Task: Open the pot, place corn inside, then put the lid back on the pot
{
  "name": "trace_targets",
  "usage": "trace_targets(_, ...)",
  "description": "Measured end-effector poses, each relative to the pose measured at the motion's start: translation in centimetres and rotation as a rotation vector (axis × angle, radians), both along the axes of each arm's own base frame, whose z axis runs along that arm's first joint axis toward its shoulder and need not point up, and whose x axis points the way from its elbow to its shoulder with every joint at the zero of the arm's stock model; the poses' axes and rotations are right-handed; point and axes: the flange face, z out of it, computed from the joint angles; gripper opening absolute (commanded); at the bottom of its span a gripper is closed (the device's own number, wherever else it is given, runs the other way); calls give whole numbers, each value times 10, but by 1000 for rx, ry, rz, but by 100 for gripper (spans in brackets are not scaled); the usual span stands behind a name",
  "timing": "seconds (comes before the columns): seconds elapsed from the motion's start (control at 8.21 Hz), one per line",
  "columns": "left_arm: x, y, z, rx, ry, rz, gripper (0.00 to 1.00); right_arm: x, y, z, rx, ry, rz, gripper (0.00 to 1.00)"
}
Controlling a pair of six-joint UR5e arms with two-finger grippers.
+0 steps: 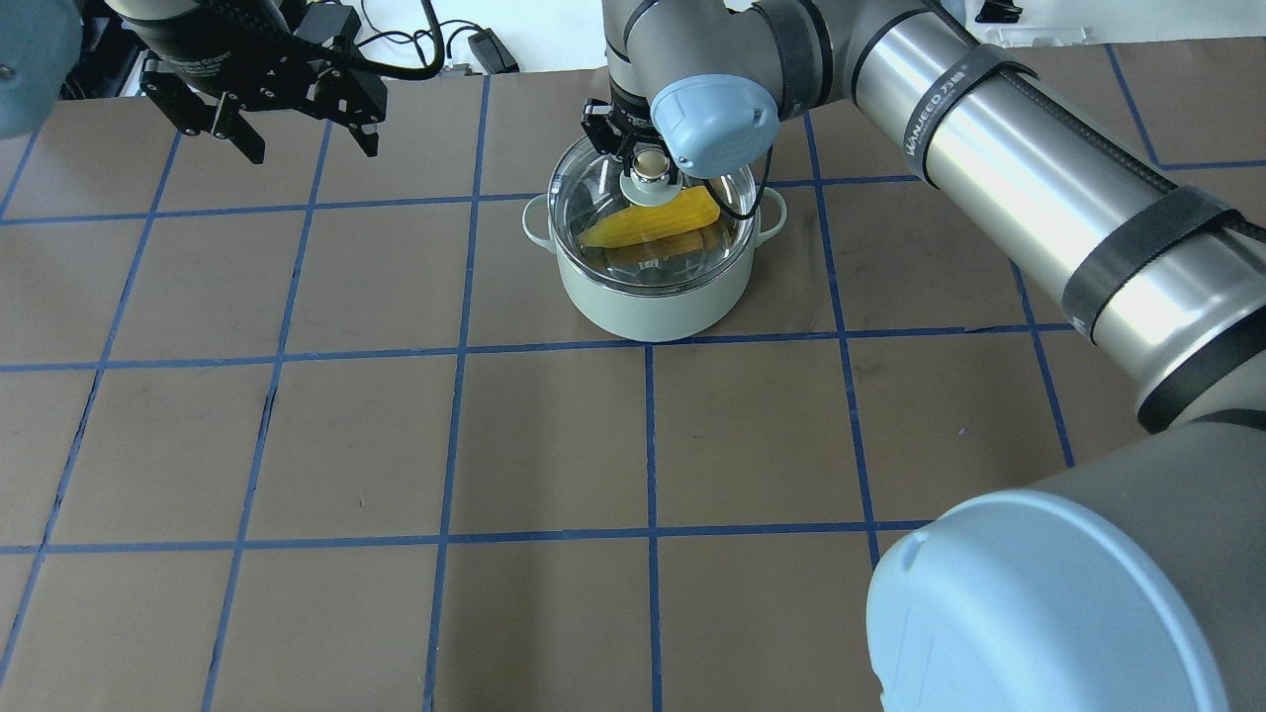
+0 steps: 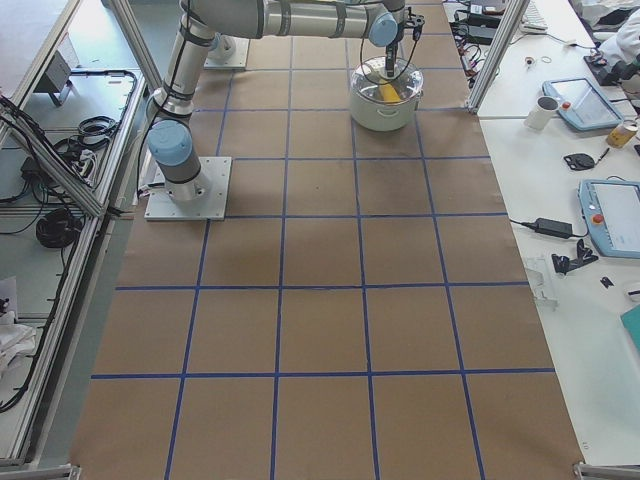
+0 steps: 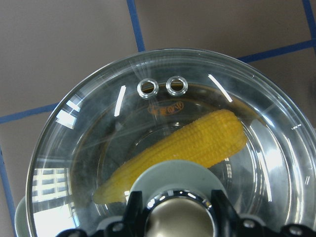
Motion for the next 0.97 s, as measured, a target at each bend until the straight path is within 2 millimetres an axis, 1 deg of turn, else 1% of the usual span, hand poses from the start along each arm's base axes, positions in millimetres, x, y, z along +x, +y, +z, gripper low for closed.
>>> trace_targets(0.61, 0, 0, -2, 9, -1, -7, 100, 3, 3, 1, -2, 11, 1, 26)
trace_targets(0.97, 0, 0, -3, 15, -3, -8, 100, 6, 5, -2, 1, 16, 6, 26)
